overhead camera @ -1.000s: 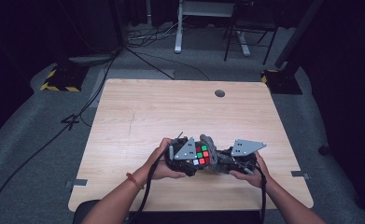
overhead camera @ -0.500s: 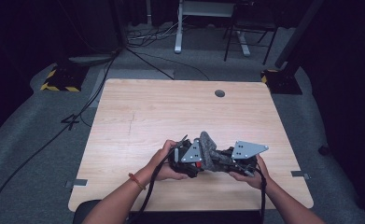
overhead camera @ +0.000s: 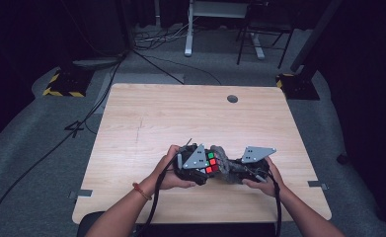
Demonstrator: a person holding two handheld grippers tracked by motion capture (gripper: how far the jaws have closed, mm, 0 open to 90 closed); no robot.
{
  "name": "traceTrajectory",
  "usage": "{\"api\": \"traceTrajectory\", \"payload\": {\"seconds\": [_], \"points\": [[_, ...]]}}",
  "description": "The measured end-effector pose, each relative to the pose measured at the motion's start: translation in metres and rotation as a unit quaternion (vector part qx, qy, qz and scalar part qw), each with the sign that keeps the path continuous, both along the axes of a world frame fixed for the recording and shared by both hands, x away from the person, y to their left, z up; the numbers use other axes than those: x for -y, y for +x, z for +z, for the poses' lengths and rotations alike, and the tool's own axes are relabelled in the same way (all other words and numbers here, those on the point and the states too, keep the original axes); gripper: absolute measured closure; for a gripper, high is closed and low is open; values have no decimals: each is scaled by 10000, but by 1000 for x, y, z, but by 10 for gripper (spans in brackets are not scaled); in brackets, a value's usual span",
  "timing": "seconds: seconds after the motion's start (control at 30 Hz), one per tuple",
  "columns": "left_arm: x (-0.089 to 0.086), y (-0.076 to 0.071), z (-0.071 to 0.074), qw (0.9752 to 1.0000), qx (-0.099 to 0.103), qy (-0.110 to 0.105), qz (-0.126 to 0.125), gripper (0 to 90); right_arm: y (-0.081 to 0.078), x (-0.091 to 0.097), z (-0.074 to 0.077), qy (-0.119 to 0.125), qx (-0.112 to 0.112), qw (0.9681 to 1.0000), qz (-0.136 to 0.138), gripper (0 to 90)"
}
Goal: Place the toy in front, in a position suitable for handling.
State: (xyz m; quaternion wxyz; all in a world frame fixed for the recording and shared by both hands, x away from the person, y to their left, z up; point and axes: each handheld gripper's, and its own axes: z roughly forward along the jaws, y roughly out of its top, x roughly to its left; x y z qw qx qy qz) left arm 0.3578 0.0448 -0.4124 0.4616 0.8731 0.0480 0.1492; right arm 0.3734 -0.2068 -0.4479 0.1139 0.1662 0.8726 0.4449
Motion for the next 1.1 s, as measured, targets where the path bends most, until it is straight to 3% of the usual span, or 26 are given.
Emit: {"api": "traceTrajectory", "payload": {"seconds": [0.23,0.5,0.63,0.83,0.93,1.1], "points": [[-3,1,1,9996,-123,-235,-79,328,-1,2,-1,512,-264,9982,195,752],[-6,3,0,9997,-152,-208,-43,323,-1,8,3,836,-278,9959,198,754],[-4,3,-2,9999,-96,-103,-13,317,-2,7,5,855,-226,9959,207,755],[6,-1,-10,9990,109,420,95,324,-4,10,12,1009,-147,9944,273,755],[8,0,-11,9987,155,477,120,329,-6,8,13,817,-21,9964,224,755],[8,0,-12,9983,140,542,164,330,-4,8,11,733,-61,9972,163,755]]}}
